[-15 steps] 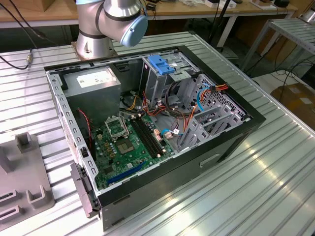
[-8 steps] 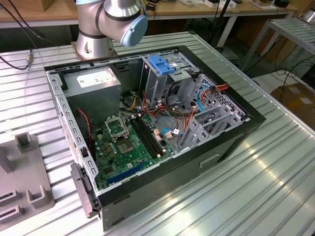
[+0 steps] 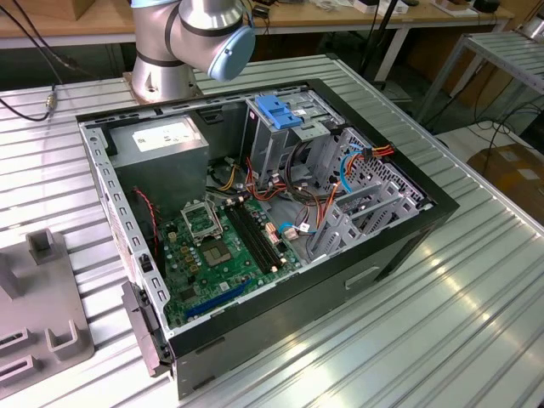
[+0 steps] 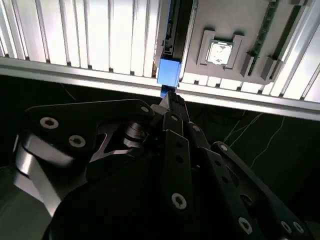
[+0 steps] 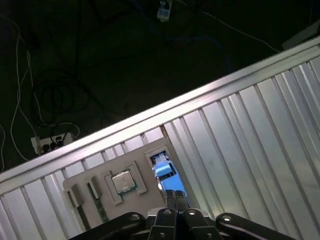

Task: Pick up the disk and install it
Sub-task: 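Pick up the disk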

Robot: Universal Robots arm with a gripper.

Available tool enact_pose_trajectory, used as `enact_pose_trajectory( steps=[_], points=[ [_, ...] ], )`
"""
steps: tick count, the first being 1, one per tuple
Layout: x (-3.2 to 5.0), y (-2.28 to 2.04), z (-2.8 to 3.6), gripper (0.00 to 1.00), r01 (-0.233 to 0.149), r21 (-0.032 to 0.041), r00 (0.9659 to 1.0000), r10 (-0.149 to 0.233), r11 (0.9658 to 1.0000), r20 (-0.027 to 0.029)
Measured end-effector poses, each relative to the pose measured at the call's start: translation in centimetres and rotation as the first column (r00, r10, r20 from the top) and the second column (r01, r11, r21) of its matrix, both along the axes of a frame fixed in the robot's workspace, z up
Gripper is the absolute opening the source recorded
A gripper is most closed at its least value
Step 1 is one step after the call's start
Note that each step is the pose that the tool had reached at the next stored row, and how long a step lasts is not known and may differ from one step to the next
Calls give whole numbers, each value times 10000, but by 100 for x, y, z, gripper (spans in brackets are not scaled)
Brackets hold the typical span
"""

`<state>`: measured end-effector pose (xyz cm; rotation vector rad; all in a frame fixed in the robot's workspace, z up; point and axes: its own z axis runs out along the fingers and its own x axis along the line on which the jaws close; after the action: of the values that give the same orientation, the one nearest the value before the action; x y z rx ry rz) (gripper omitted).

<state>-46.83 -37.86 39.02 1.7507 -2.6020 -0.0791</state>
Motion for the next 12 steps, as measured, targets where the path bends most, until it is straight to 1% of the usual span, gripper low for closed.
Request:
enact_pose_trajectory(
  steps=[1, 2, 4, 5, 7, 8, 9, 11, 12],
  points=[
    [0, 1, -2, 10, -199, 0, 9998, 199, 9998, 0],
    [0, 0, -5, 10, -582, 0, 9983, 582, 9983, 0],
    [0, 0, -8, 10, -946, -1, 9955, 946, 9955, 0],
    [0, 0, -10, 10, -1254, 0, 9921, 1254, 9921, 0],
    [0, 0, -12, 11, -1622, -1, 9868, 1622, 9868, -1],
    [0, 0, -14, 17, -1905, -2, 9817, 1905, 9817, 0],
    [0, 0, -15, 17, -2196, -3, 9756, 2196, 9756, 0],
    [0, 0, -18, 18, -2515, -4, 9679, 2515, 9679, 1],
    [0, 0, -19, 18, -2632, -6, 9647, 2632, 9647, 4]
  ],
)
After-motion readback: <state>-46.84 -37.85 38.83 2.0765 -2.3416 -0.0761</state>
